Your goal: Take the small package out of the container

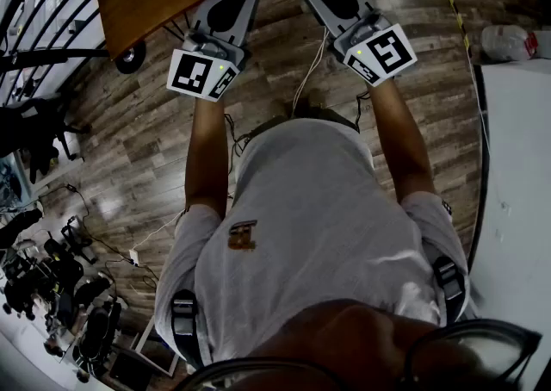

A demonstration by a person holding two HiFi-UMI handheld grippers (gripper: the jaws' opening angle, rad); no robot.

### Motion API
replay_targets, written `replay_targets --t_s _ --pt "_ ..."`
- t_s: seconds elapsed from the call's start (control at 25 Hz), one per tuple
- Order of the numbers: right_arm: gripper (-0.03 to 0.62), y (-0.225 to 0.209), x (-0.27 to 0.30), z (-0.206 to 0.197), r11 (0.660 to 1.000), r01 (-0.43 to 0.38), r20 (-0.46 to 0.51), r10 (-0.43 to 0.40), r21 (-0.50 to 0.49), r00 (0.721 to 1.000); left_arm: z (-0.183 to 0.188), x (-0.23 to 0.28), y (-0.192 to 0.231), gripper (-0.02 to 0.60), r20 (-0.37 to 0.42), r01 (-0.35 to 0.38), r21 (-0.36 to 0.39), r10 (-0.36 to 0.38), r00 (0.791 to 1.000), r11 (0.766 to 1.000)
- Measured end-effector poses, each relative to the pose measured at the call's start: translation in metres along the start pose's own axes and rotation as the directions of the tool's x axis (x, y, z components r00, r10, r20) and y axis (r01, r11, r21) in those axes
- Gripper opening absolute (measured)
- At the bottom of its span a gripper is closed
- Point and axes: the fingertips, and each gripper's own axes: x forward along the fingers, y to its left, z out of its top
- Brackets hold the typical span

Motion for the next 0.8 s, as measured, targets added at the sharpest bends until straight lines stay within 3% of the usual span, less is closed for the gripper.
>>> replay_targets --t_s 0.52,0.8 --pt "0.032 -0.019 -0.004 0.005 1.000 -0.016 0.012 0.016 0.011 1.000 -0.001 0.015 0.001 0.018 0.000 -0.024 0.001 0.024 1.000 1.000" --pt "0.031 -0.049 -0.015 0.001 0.999 -0.026 0.000 0.026 0.020 1.000 -0.007 0.041 0.003 0.018 -0.007 -0.049 0.002 0.049 0.999 0.999"
